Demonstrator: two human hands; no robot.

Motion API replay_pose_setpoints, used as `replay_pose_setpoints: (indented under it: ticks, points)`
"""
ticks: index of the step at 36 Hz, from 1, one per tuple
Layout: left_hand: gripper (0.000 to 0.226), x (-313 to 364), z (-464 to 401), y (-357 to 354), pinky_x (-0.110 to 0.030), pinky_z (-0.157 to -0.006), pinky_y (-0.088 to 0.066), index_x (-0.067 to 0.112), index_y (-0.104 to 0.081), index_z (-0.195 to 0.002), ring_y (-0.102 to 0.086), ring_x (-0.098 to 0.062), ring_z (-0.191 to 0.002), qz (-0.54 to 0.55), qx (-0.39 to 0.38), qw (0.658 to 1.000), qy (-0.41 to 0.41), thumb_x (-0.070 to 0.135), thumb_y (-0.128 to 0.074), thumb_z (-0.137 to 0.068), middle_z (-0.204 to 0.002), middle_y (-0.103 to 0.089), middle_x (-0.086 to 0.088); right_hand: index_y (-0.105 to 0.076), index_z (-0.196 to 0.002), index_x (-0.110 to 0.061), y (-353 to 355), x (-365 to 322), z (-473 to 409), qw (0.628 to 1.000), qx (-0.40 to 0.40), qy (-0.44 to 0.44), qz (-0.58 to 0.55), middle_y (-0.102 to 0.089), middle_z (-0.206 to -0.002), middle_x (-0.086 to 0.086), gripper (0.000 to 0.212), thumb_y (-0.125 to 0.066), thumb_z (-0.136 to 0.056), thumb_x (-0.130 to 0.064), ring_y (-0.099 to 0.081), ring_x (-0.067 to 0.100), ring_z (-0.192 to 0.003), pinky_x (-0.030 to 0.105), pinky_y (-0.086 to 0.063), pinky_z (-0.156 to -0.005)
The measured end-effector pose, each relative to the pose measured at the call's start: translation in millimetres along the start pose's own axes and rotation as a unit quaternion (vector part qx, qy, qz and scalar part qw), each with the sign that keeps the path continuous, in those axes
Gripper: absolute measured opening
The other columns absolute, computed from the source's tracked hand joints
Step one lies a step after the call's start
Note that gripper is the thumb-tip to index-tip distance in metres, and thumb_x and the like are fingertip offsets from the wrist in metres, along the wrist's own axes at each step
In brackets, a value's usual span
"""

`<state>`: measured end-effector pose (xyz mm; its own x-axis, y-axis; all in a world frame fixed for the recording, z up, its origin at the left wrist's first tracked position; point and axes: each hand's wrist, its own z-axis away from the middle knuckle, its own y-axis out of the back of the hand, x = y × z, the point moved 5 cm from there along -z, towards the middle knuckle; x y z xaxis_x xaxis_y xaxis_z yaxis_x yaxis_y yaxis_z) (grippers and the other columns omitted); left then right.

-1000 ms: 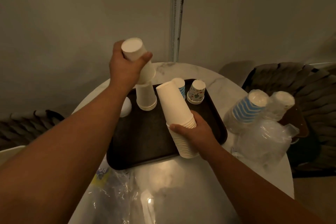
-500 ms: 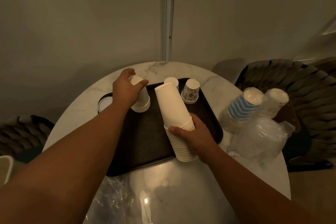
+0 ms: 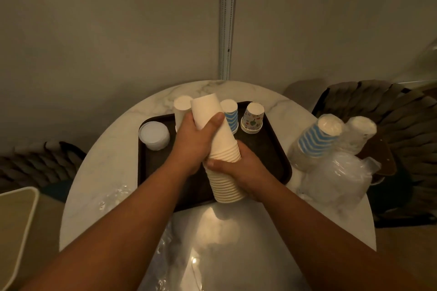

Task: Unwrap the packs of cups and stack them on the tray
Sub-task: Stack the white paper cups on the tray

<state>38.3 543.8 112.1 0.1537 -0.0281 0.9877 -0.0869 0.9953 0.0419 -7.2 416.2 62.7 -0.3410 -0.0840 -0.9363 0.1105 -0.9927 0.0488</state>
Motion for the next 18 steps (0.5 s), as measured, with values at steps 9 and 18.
replay_pose_setpoints:
  ticks: [9,18]
  points:
    - [0.062,6,-3,7,-0.042,-0.083,-0.058,0.023,-0.051,-0.108,-0.067,-0.018,-0.093,0.002,0.095,0.995,0.022,0.047,-0.082,-0.061,-0.107,-0.066,-0.004,-0.062,-0.119,-0.036,-1,-13,4,0.995,0.068,0.032,0.062,-0.069,-0.109,-0.016,0.072,-0.091,-0.053,-0.042,-0.064,-0.001,-0.098,0.029,-0.053,-0.090]
    - [0.059,9,-9,6,-0.041,-0.087,-0.054,0.018,-0.046,-0.111,-0.062,-0.020,-0.094,-0.054,0.184,0.981,0.023,0.047,-0.080,-0.072,-0.106,-0.060,-0.002,-0.056,-0.116,-0.039,7,-18,-2,0.977,0.109,0.078,0.168,-0.063,-0.102,-0.017,0.067,-0.088,-0.056,-0.040,-0.060,0.006,-0.097,0.028,-0.049,-0.085]
